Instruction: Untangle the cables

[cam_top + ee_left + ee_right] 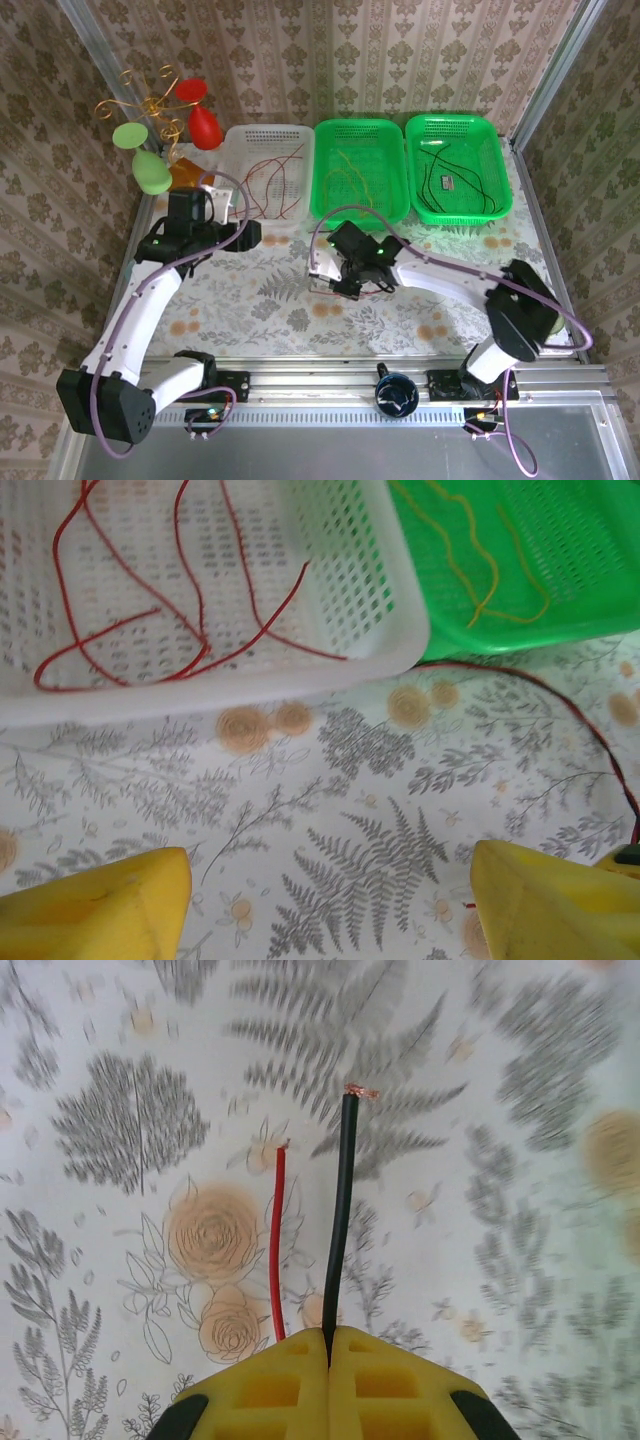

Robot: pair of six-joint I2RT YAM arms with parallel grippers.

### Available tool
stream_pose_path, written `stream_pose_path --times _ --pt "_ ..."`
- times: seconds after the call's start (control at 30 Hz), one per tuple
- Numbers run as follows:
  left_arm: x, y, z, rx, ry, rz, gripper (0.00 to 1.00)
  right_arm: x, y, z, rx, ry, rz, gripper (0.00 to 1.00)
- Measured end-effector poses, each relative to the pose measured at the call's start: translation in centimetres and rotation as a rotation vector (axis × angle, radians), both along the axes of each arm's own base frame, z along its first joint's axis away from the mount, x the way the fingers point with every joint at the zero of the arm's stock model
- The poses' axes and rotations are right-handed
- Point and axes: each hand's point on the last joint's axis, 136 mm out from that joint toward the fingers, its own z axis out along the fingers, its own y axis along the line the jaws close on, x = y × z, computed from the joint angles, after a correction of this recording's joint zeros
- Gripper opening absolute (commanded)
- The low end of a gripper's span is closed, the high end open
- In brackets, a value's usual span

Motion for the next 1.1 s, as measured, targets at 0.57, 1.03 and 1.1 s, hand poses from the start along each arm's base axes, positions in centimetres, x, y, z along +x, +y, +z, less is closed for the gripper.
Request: stream_pose_path --times 0.57,1.03,1.1 --pt "-2.1 -9.1 3.1 -0.211 -0.217 -0.390 0.72 2.7 -3.4 10.6 0.544 -0.050 -0.315 0.00" --pt "-4.4 -14.9 3.4 -0.338 -0.191 -0.652 0.66 3.5 -3.8 12.7 0.658 -0.037 -0.342 0.00" --pt "-4.3 -15.5 3.5 -0.342 -0.186 -0.665 0.66 3.5 -3.8 12.7 0.659 -0.037 -0.342 0.00"
